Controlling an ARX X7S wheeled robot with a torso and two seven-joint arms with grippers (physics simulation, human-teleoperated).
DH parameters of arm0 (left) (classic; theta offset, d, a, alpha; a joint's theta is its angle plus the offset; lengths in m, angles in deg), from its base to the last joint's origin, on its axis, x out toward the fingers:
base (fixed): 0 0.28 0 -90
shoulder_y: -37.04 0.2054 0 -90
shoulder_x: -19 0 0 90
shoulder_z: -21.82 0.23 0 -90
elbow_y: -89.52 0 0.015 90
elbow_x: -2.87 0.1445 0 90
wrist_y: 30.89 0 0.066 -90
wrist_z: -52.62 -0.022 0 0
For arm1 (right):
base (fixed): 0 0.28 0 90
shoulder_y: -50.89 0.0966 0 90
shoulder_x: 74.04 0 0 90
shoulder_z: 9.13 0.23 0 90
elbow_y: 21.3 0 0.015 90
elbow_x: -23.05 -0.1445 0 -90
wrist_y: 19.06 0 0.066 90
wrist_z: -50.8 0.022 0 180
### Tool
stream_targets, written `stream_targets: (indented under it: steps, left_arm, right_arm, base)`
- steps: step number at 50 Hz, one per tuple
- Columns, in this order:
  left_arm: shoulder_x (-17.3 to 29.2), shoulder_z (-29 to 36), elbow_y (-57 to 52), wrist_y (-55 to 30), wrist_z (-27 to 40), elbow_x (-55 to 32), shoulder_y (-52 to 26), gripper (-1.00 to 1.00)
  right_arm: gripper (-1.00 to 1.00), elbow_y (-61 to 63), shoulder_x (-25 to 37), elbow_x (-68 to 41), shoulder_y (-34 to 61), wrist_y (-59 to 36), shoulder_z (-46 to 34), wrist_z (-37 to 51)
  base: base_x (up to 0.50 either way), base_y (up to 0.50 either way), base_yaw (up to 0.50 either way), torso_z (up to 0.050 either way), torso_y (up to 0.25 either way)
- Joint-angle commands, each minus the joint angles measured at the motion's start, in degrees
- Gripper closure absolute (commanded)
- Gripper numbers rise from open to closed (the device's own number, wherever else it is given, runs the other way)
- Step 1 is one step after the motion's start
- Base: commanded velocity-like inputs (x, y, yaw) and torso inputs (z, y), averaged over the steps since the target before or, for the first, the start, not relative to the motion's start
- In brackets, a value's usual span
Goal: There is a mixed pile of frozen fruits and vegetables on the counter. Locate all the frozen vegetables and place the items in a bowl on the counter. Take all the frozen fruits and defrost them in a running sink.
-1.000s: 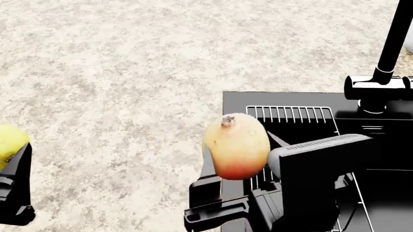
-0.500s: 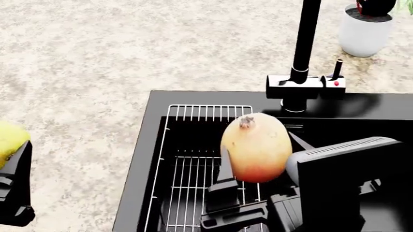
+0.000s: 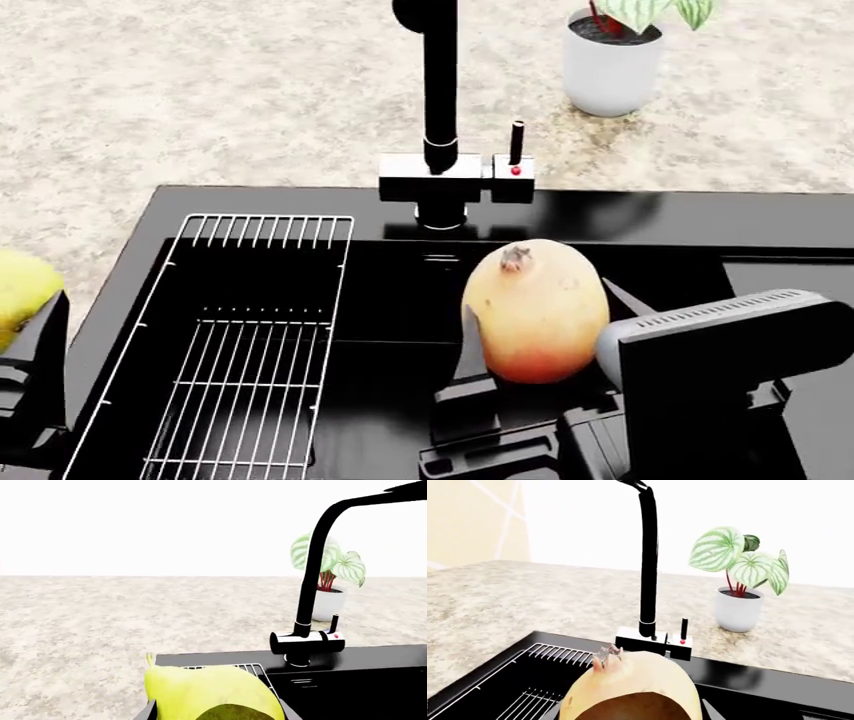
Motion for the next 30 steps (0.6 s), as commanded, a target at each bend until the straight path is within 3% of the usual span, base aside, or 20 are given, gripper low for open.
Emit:
stream_targets:
  steps: [1,11,30]
  left_arm:
    - [0.05,-0.02,0.46,0.93,0.5,-0.75,0.05,1.0]
    - [0.23,-0.14,0.45,1.25,0.27,-0.6,0.3,1.0]
    - [0.58,-0.25,0.42,1.67,0.09,-0.44,0.67,1.0]
  right_arm:
    - [1.0,0.22,-0.15,1.99,0.73,-0.93,-0.08,-0.86]
    - [1.0,-0.35,-0.68,3.51,1.12,-0.41,-0.76,-1.69]
    - [1.0,-2.25,-1.43,7.81,0.04,1.45,-2.49,-4.45]
  base:
    - [0.0,-0.5,0.0,0.0,0.0]
    - [0.06,-0.42,0.0,0.0,0.001]
    - [0.33,-0.09,0.0,0.001,0.001]
